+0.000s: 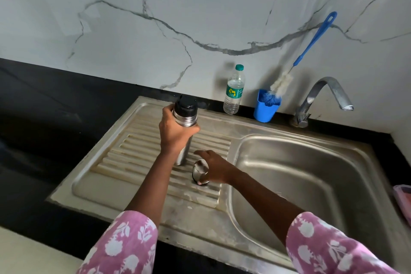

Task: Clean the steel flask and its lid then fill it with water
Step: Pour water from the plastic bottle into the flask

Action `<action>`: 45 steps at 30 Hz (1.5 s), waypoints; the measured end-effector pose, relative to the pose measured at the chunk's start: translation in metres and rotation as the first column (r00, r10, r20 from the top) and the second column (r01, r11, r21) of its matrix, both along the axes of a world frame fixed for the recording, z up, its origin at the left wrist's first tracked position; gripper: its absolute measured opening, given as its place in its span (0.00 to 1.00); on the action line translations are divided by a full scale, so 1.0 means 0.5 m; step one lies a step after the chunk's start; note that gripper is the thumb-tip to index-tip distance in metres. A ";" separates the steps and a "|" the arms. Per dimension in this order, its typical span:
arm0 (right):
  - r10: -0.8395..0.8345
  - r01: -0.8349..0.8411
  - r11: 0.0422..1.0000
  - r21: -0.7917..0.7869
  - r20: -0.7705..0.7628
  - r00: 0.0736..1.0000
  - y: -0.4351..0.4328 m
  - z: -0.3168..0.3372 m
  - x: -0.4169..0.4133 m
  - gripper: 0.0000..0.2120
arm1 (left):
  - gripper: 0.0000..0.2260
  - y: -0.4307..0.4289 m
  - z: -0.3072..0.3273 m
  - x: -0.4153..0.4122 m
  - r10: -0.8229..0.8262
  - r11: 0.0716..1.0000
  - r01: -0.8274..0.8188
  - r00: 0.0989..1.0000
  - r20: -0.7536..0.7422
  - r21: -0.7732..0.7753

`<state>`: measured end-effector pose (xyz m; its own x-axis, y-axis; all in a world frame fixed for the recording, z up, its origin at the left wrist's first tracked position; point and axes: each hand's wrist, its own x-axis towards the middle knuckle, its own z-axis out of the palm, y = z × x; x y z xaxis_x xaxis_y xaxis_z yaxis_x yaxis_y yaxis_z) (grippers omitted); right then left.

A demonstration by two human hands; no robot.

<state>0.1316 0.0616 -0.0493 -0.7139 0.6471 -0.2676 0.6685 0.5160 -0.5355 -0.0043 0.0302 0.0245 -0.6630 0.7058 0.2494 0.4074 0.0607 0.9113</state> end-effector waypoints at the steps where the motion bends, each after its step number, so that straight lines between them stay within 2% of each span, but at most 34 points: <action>1: 0.019 -0.019 1.000 0.021 0.021 1.000 -0.004 -0.008 -0.002 0.41 | 0.32 -0.003 0.000 0.000 0.000 1.000 0.000 1.000 0.005 0.000; 5: 0.014 -0.011 0.997 0.073 -0.046 0.999 -0.004 -0.016 -0.002 0.31 | 0.32 -0.012 0.004 0.001 -0.008 1.000 0.009 1.000 0.025 -0.009; 8: -0.189 0.194 0.981 0.000 -0.214 0.958 0.028 0.026 0.020 0.30 | 0.32 -0.017 0.006 0.001 -0.011 1.000 0.011 0.999 0.041 -0.003; 9: -0.299 0.285 0.954 -0.093 -0.318 0.900 0.040 0.054 0.029 0.30 | 0.32 -0.019 0.008 0.000 -0.010 1.000 0.011 0.999 0.042 -0.004; 11: -0.484 0.348 0.874 -0.340 -0.529 0.697 0.060 0.124 0.044 0.27 | 0.32 -0.022 0.010 0.001 -0.019 1.000 0.019 0.999 0.045 -0.010; 13: -0.535 0.214 0.837 -0.504 -0.673 0.510 0.070 0.196 0.046 0.26 | 0.32 -0.024 0.013 0.006 -0.036 0.999 0.036 0.998 0.046 -0.012; 15: -0.494 0.074 0.853 -0.516 -0.755 0.431 0.073 0.257 0.038 0.24 | 0.32 -0.026 0.016 0.015 -0.056 0.998 0.057 0.997 0.051 -0.007; 17: -0.408 0.041 0.895 -0.444 -0.780 0.475 0.073 0.301 0.022 0.24 | 0.32 -0.025 0.018 0.024 -0.069 0.998 0.069 0.996 0.059 0.000; 20: -0.252 0.081 0.961 -0.264 -0.718 0.649 0.076 0.328 -0.002 0.27 | 0.31 -0.022 0.020 0.036 -0.071 0.997 0.070 0.995 0.067 0.008; 23: -0.111 0.076 0.993 -0.085 -0.574 0.812 0.080 0.333 -0.017 0.28 | 0.30 -0.020 0.018 0.046 -0.078 0.997 0.077 0.995 0.065 0.008; 26: 0.009 0.014 0.998 0.058 -0.377 0.926 0.079 0.345 -0.025 0.31 | 0.30 -0.014 0.021 0.054 -0.074 0.997 0.073 0.995 0.068 0.017; 30: 0.062 -0.022 0.983 0.181 -0.216 0.974 0.072 0.358 -0.032 0.31 | 0.32 -0.008 0.016 0.061 -0.059 0.998 0.056 0.995 0.080 0.041; 33: 0.017 0.013 0.939 0.343 -0.086 0.996 0.064 0.362 -0.044 0.24 | 0.34 -0.001 0.018 0.067 -0.076 0.996 0.072 0.993 0.090 0.046; 36: -0.134 0.082 0.866 0.494 0.071 0.988 0.048 0.369 -0.054 0.34 | 0.34 0.007 0.020 0.070 -0.112 0.993 0.108 0.990 0.088 0.052; 37: -0.155 0.103 0.872 0.479 0.069 0.986 0.045 0.378 -0.051 0.36 | 0.33 0.008 0.019 0.071 -0.122 0.992 0.118 0.989 0.087 0.052; 40: -0.156 0.158 0.968 0.195 -0.029 0.987 0.060 0.414 -0.029 0.34 | 0.34 0.007 0.013 0.065 -0.131 0.991 0.128 0.986 0.101 0.038; 43: -0.089 0.091 0.994 0.067 -0.029 0.996 0.098 0.407 -0.014 0.24 | 0.34 0.006 0.007 0.058 -0.133 0.991 0.129 0.984 0.118 0.040; 45: -0.024 0.016 0.998 -0.060 -0.144 0.989 0.101 0.382 -0.017 0.29 | 0.34 0.007 0.004 0.055 -0.126 0.991 0.121 0.983 0.132 0.049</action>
